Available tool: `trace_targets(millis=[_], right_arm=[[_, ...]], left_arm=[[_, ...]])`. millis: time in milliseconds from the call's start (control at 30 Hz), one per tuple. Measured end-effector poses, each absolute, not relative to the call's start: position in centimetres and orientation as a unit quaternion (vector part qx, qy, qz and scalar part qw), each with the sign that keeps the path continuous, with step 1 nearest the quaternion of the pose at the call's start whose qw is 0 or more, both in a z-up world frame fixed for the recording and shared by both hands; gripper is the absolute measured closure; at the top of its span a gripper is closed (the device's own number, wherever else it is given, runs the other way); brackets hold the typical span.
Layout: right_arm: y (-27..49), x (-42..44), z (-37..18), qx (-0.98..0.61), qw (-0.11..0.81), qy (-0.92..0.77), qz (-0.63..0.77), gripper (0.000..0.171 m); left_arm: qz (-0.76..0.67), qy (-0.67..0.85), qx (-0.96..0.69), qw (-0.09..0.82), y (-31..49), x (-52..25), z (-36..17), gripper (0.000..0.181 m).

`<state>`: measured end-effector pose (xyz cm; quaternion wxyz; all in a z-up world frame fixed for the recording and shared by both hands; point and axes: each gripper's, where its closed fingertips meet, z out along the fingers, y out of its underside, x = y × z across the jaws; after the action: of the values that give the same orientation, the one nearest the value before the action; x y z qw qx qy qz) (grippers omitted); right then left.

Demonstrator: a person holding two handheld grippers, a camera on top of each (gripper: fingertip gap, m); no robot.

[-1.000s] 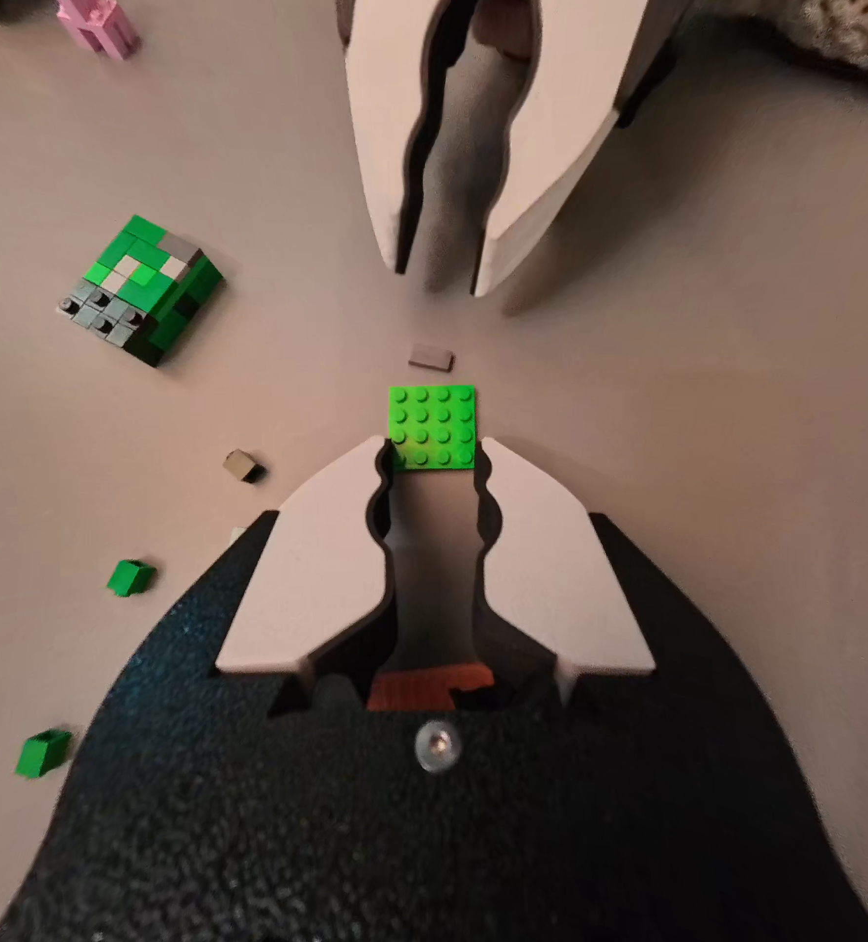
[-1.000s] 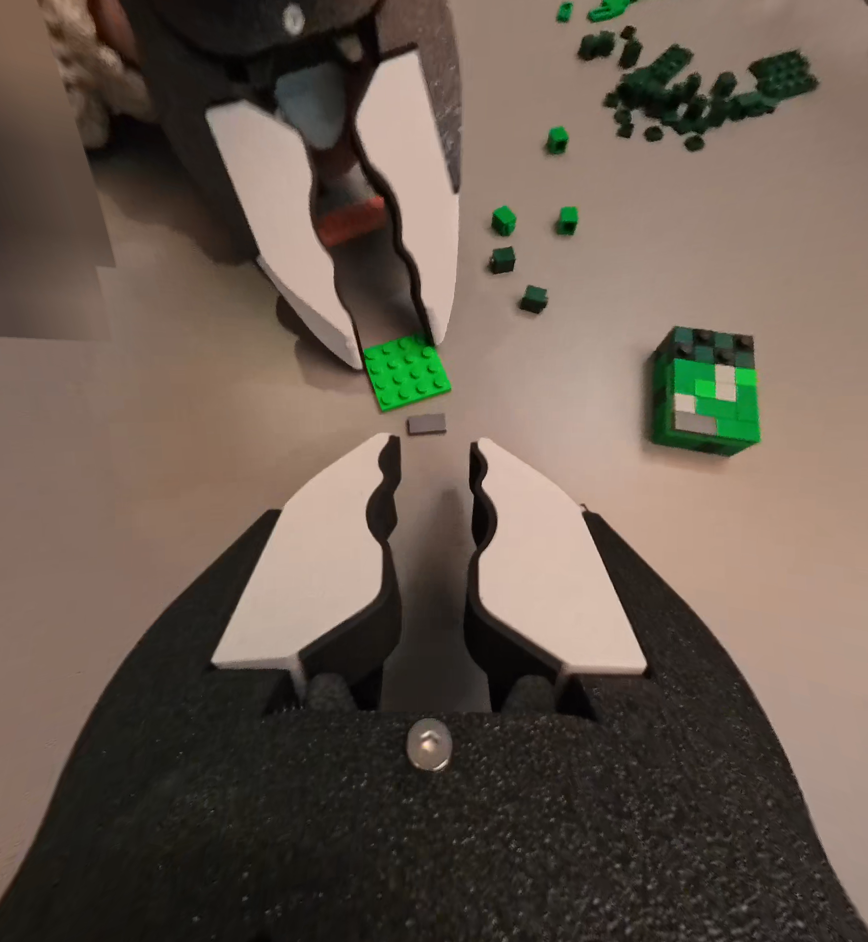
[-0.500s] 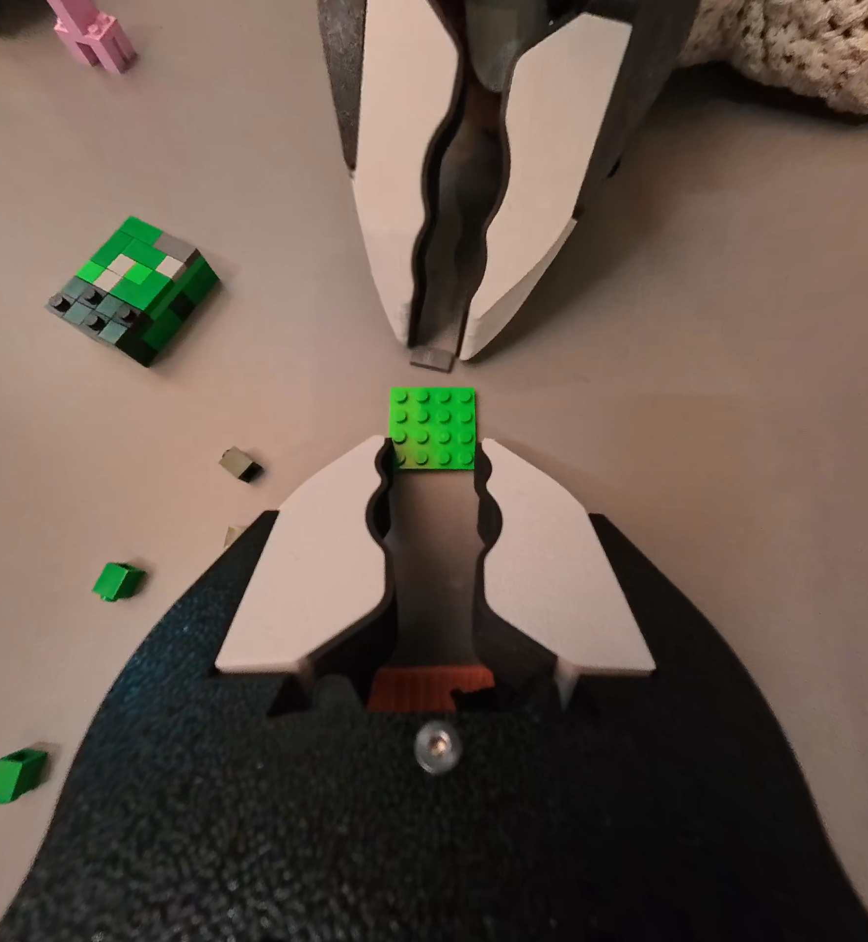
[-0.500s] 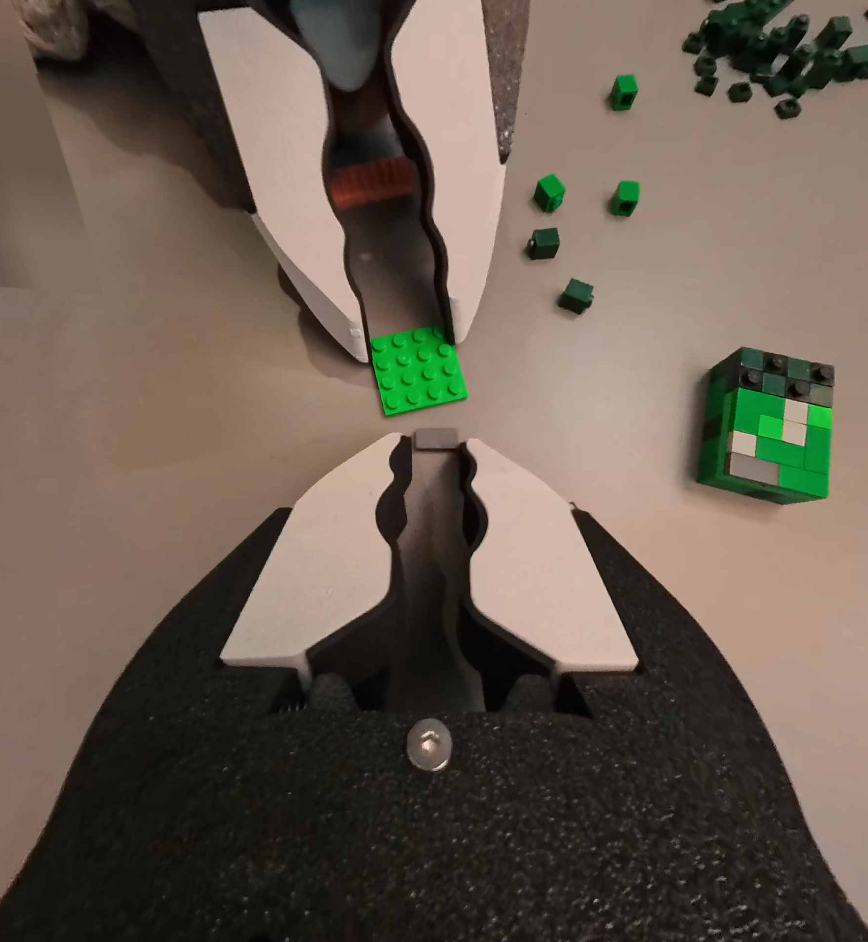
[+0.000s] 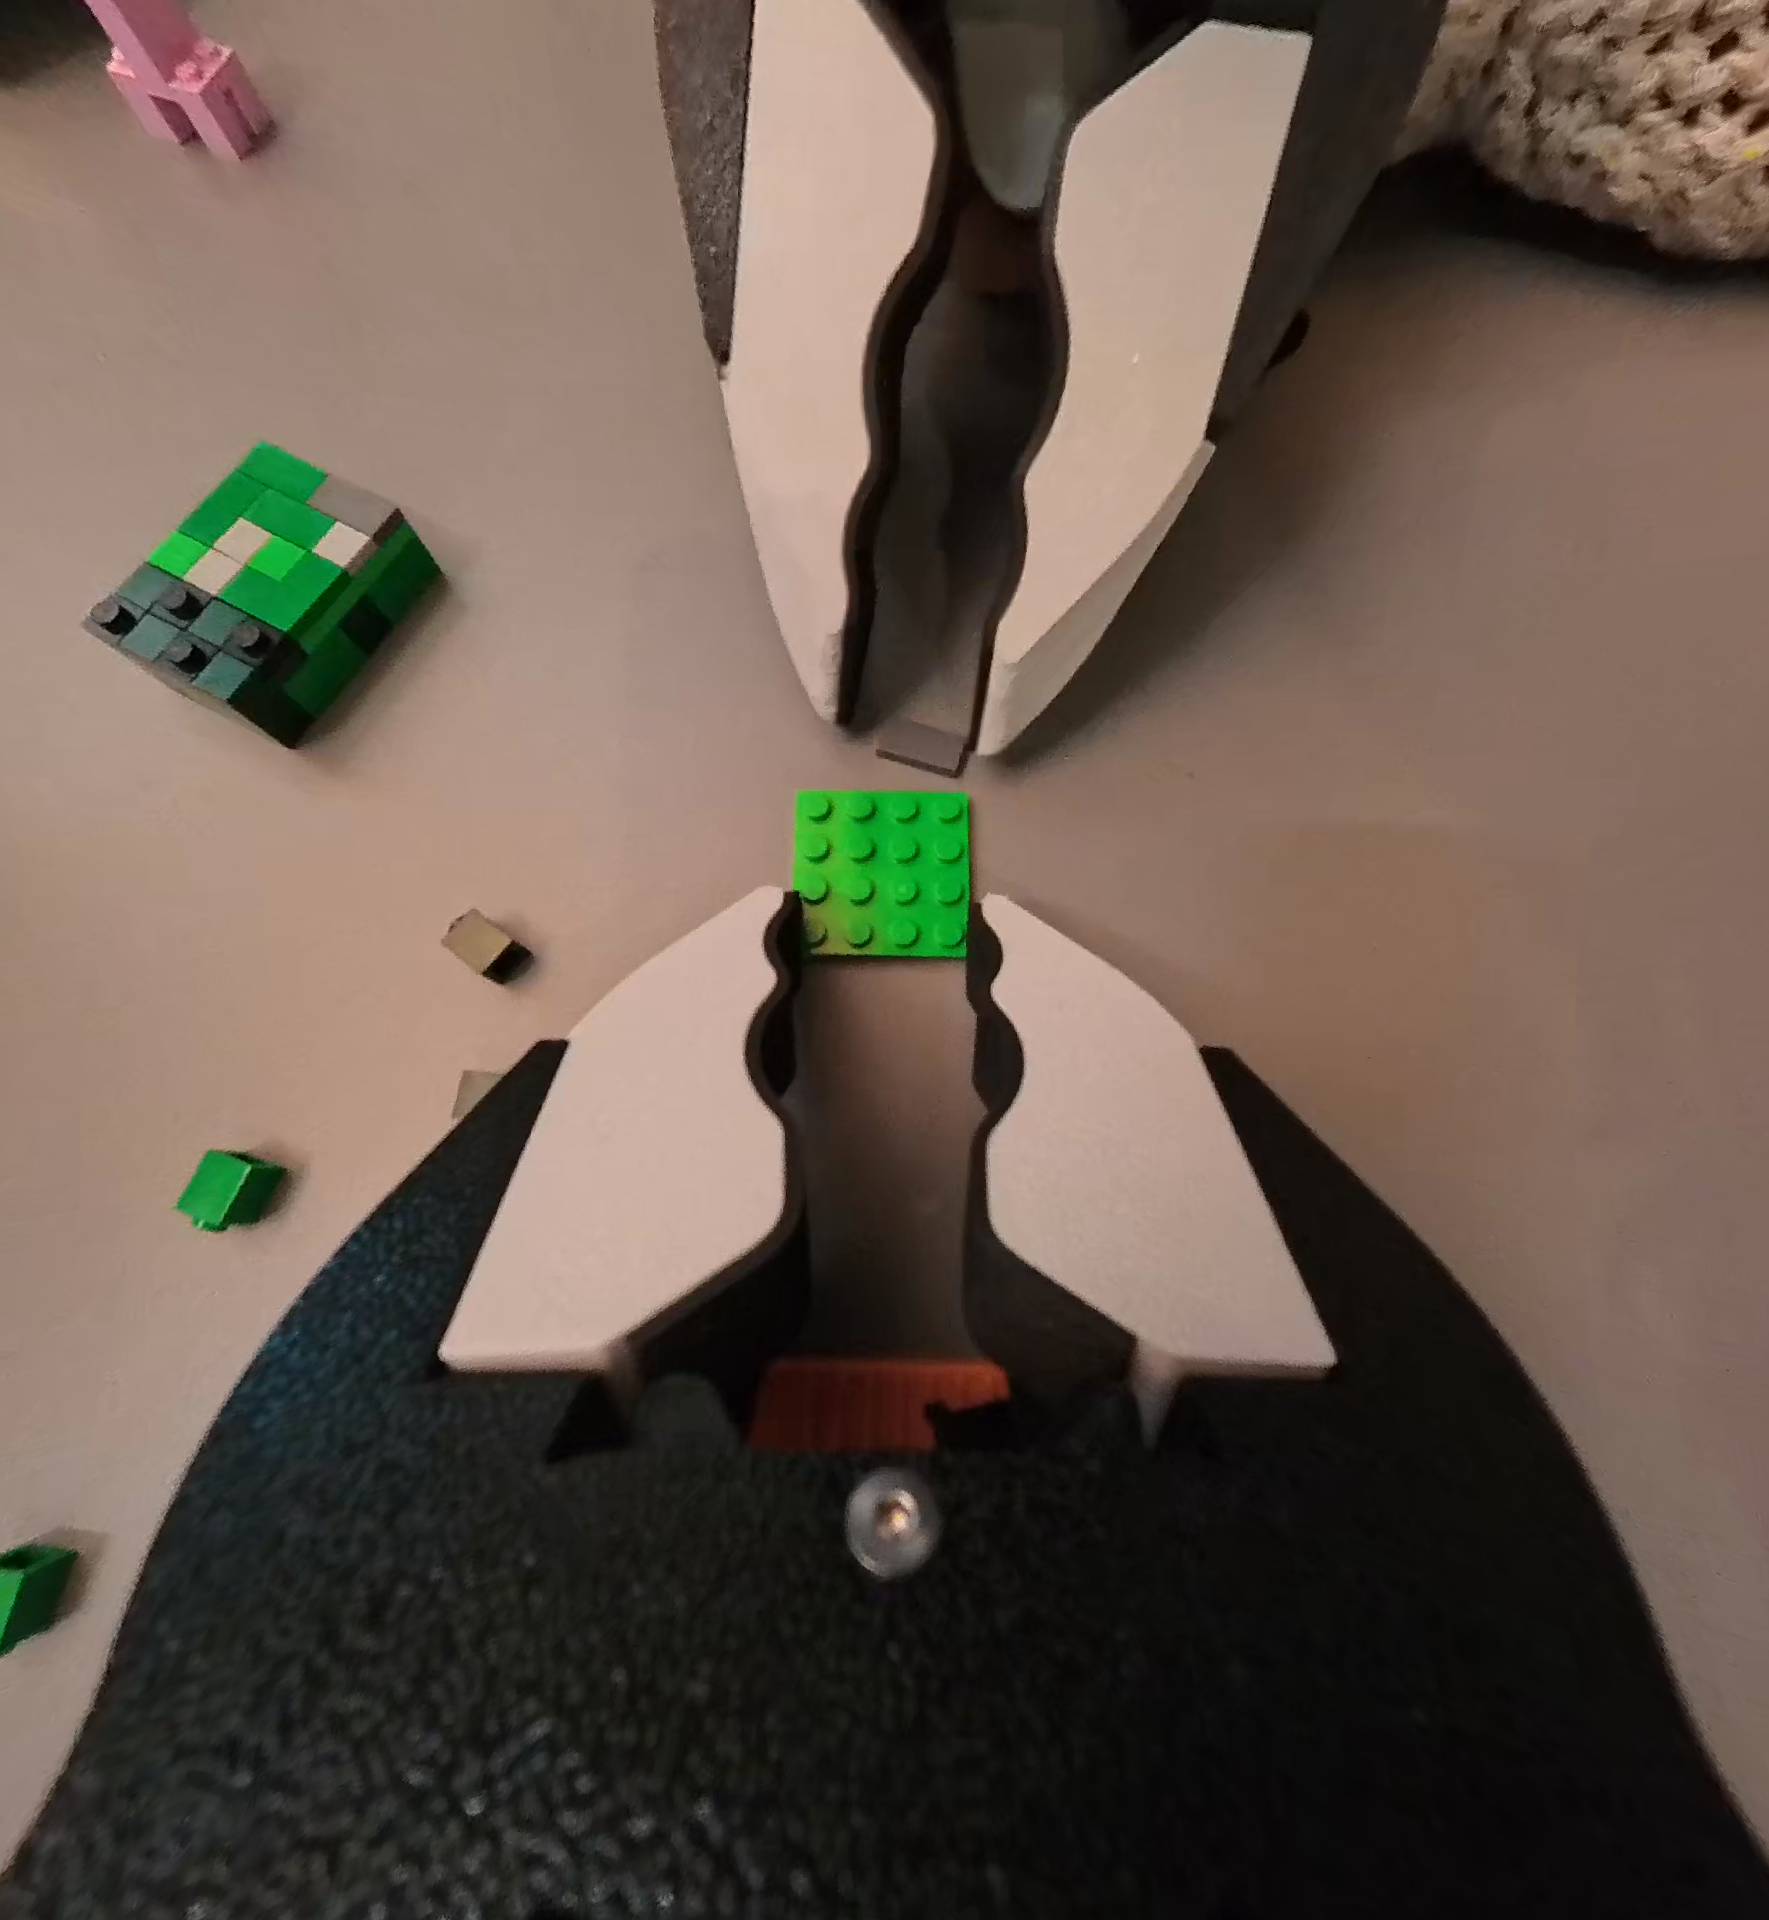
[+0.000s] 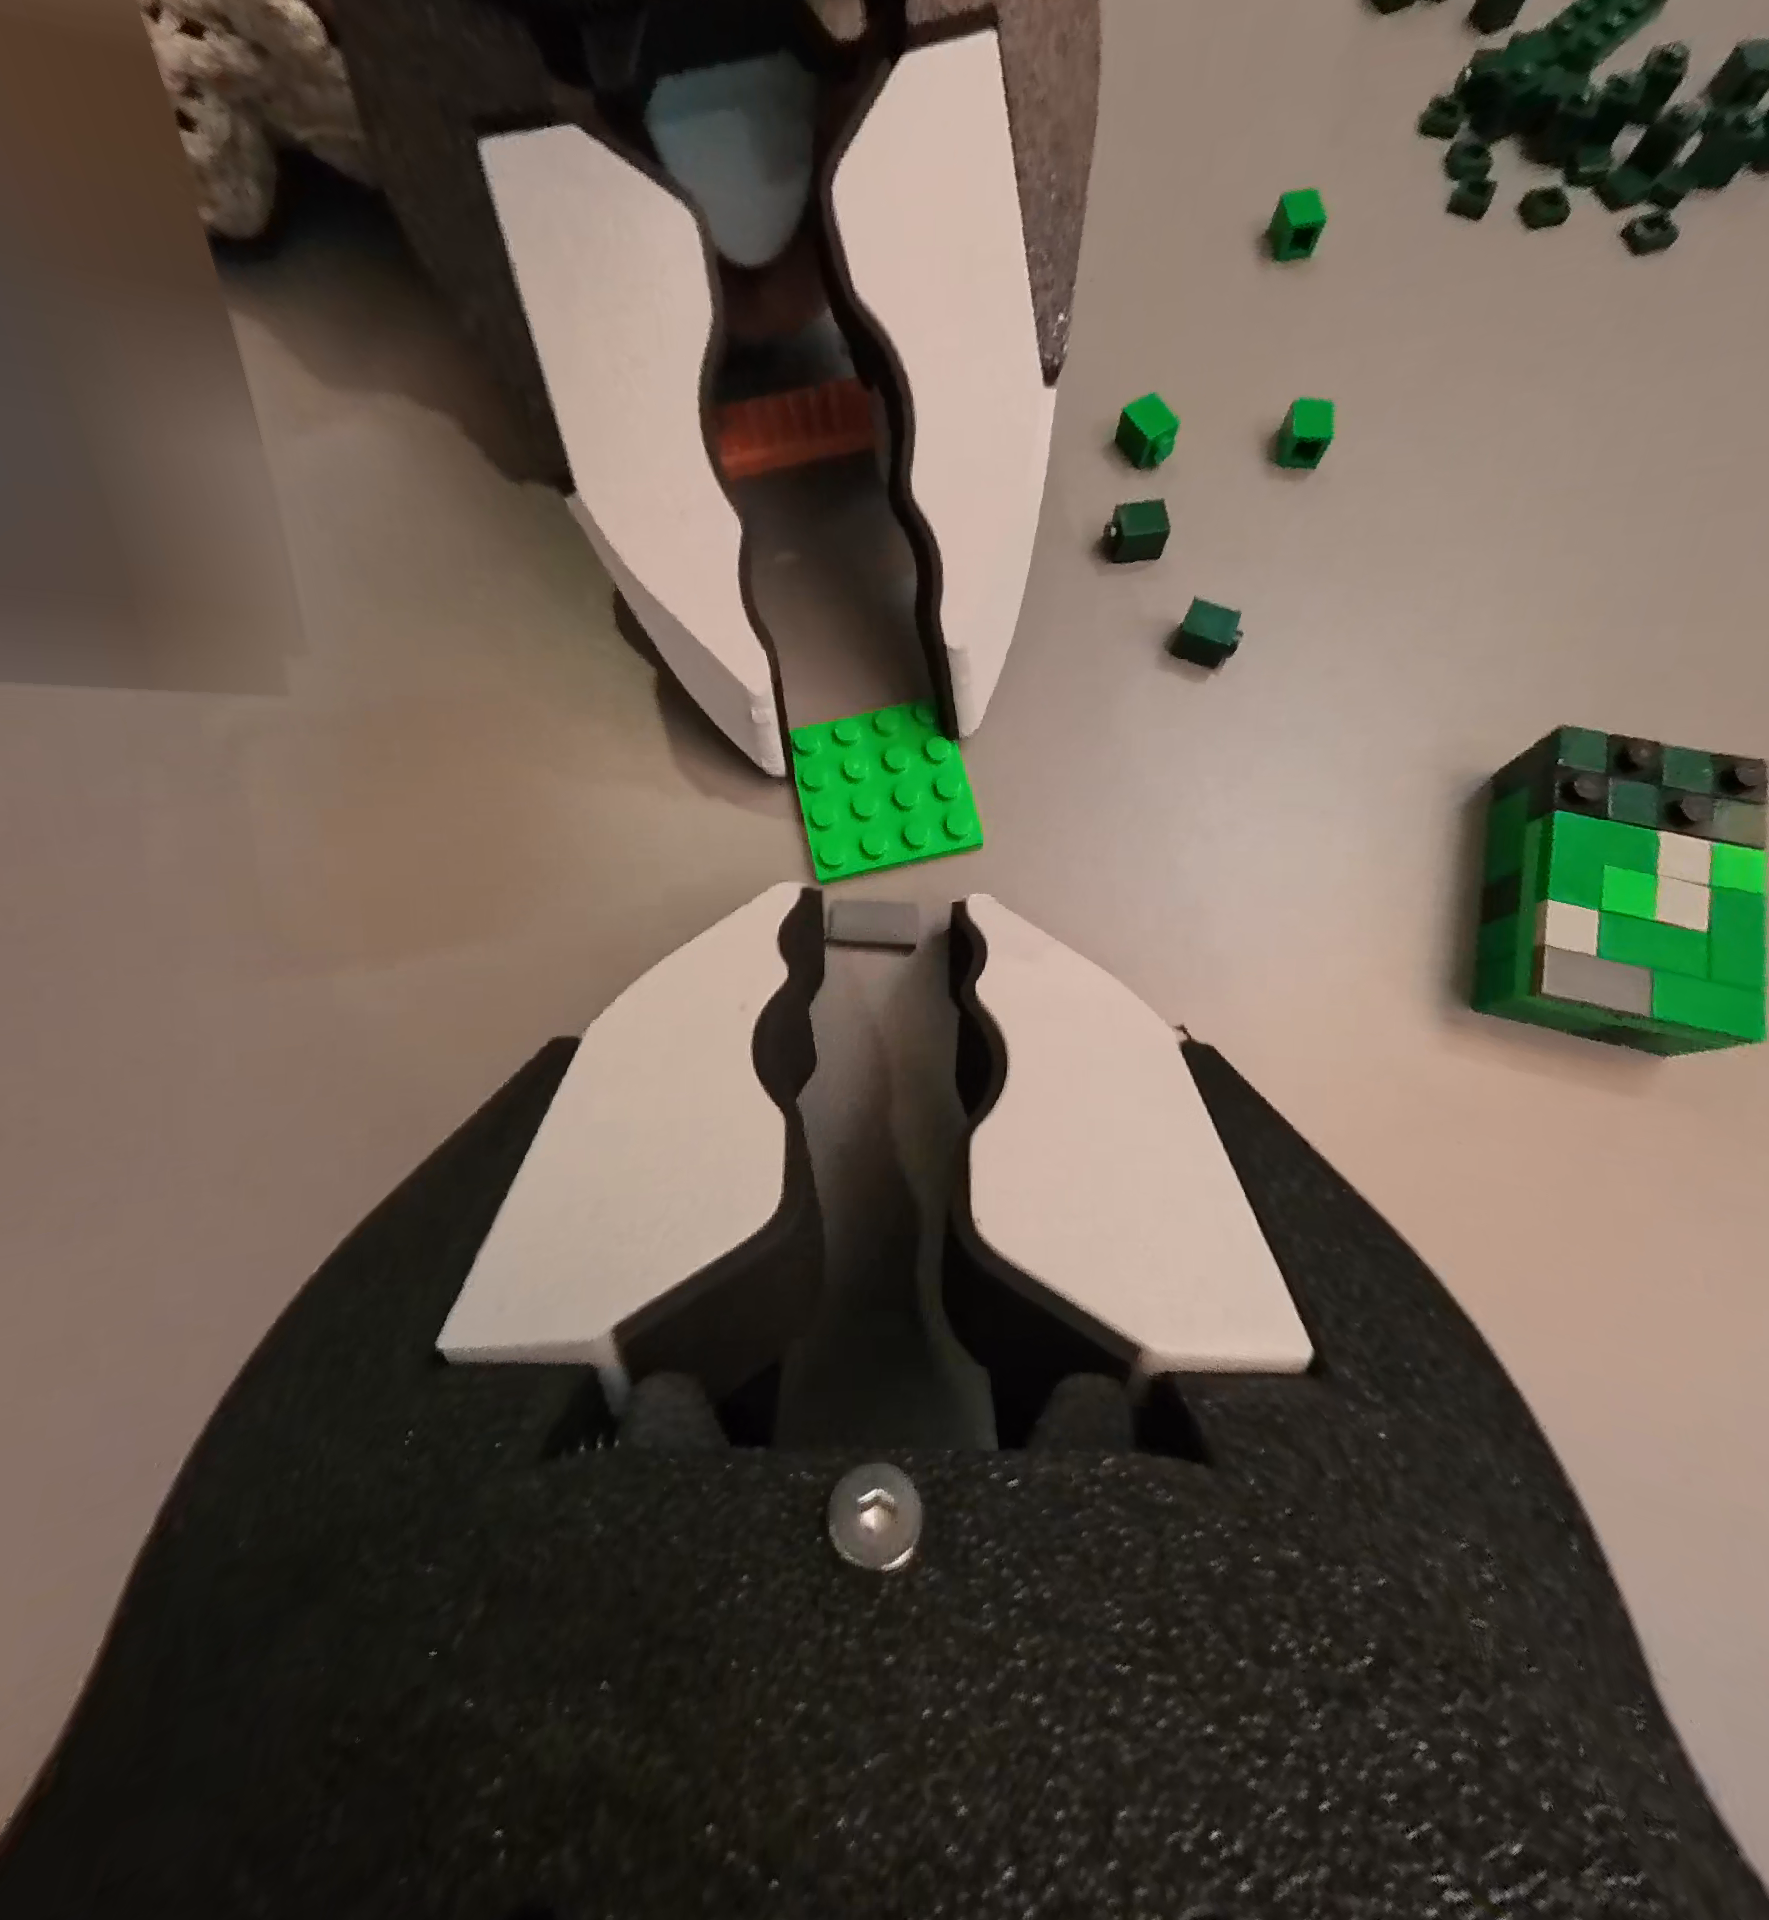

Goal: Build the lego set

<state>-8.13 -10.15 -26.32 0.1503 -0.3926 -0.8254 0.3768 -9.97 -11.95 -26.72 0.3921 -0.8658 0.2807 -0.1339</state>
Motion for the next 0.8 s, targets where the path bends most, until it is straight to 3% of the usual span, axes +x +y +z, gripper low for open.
trace_targets(millis=[800], right_arm=[[-11.4,-8.4,-26.1,-0.351,0.181,-0.852,0.344,0.156]], left_arm=[[-0.137,0.285,-0.863,0.393,-12.0,-10.0,-26.7,0.151]])
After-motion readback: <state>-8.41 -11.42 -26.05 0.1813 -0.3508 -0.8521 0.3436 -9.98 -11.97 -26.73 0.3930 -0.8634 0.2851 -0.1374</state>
